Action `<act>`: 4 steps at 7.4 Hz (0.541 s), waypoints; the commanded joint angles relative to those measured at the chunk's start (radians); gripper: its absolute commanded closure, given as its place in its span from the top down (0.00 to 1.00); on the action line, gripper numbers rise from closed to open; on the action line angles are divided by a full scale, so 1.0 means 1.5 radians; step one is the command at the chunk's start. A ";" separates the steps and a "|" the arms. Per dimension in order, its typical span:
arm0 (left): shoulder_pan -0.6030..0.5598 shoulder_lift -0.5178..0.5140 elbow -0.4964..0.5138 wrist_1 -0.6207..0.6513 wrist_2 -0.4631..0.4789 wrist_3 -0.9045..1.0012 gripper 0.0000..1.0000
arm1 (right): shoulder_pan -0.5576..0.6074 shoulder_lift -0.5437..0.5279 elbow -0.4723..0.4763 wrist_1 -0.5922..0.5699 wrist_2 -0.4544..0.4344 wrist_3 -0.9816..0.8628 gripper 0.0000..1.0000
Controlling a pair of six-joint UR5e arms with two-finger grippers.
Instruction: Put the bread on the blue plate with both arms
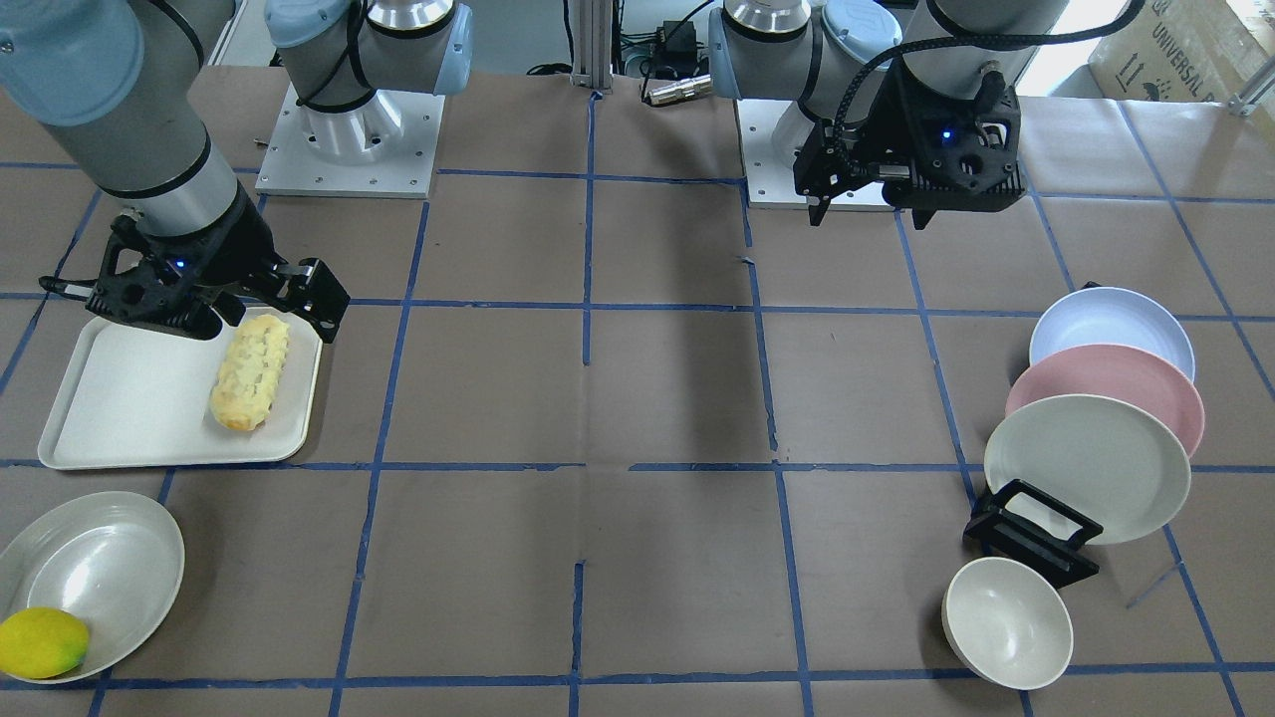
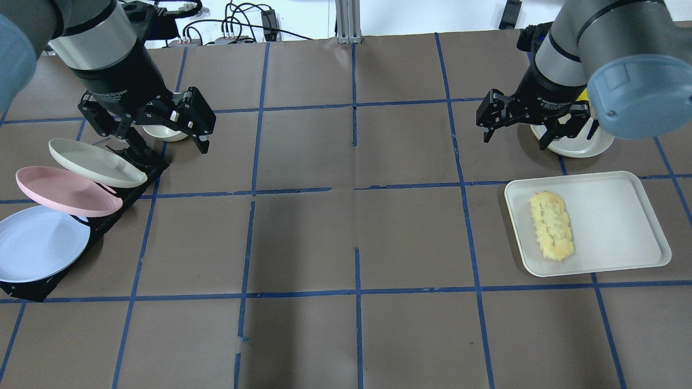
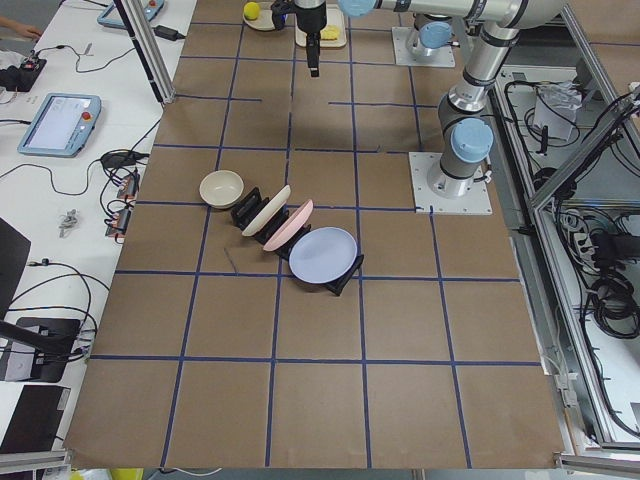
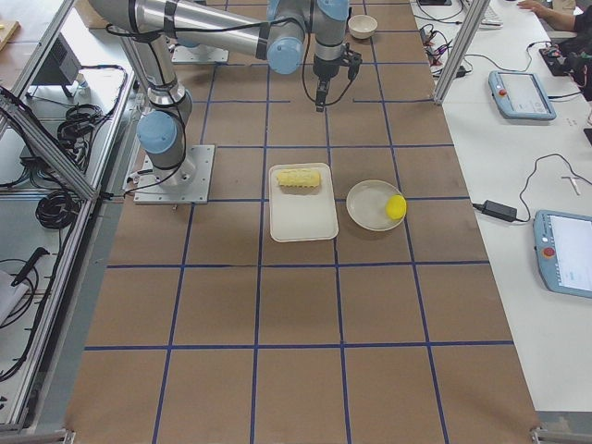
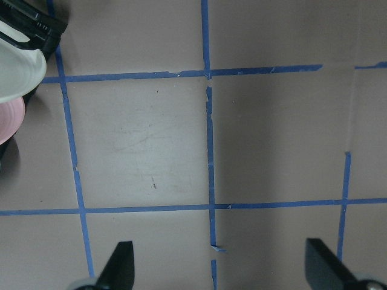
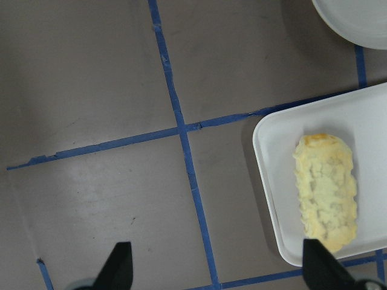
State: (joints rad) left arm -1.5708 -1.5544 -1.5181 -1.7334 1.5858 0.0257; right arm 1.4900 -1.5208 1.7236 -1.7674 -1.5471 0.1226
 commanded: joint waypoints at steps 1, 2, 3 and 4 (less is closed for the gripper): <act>0.000 0.002 0.003 0.000 -0.004 -0.001 1.00 | 0.001 -0.021 -0.007 -0.005 -0.007 0.002 1.00; 0.000 0.004 0.004 0.000 0.004 0.004 1.00 | -0.001 -0.024 -0.016 -0.004 -0.009 0.001 1.00; 0.015 0.010 0.003 0.000 0.027 0.012 1.00 | -0.001 -0.025 -0.012 -0.003 -0.007 0.002 1.00; 0.053 0.013 -0.001 -0.004 0.061 0.088 1.00 | -0.002 -0.022 -0.018 -0.004 -0.007 0.002 1.00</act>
State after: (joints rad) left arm -1.5415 -1.5412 -1.5153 -1.7348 1.6265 0.0677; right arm 1.4879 -1.5552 1.7034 -1.7725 -1.5576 0.1253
